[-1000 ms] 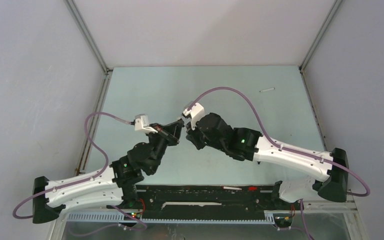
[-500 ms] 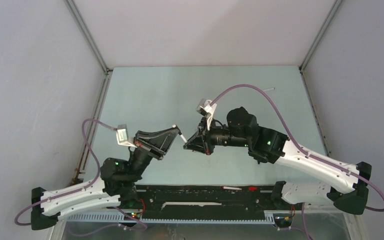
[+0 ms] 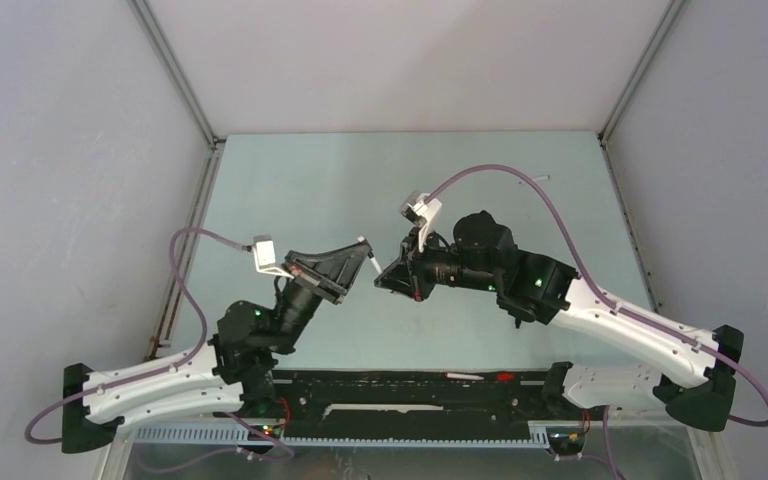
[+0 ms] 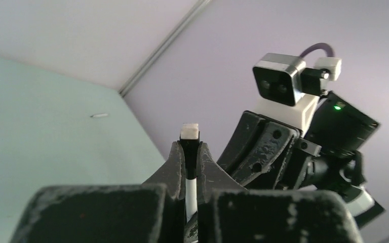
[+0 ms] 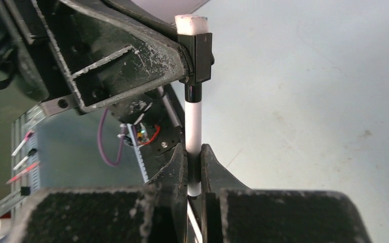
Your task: Insert the pens into the pen caps
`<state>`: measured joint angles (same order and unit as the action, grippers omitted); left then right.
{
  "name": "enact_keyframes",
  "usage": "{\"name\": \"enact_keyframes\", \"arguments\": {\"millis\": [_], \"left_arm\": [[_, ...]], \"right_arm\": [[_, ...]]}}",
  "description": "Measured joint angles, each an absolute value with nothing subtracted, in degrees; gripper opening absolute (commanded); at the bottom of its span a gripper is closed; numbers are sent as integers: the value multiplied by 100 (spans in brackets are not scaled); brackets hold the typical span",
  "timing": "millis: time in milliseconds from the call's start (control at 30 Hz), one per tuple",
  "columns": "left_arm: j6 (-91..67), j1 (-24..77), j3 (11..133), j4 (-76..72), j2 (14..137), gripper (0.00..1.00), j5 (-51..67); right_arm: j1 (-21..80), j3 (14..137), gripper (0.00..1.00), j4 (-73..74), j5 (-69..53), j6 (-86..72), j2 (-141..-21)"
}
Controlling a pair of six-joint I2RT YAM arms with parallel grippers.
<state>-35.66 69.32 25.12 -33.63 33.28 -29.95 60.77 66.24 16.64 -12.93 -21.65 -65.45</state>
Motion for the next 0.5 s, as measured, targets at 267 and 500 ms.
{"name": "enact_keyframes", "arguments": {"millis": [267, 500], "left_arm": [[-3962, 6932, 2825, -2456, 3651, 24, -3616], [-3997, 7028, 2956, -631, 3356, 90, -3741]], "right_arm": [[6058, 6624, 0, 1999, -707, -2165, -6689], [5900, 6641, 0, 1605, -38, -2200, -6726]]}}
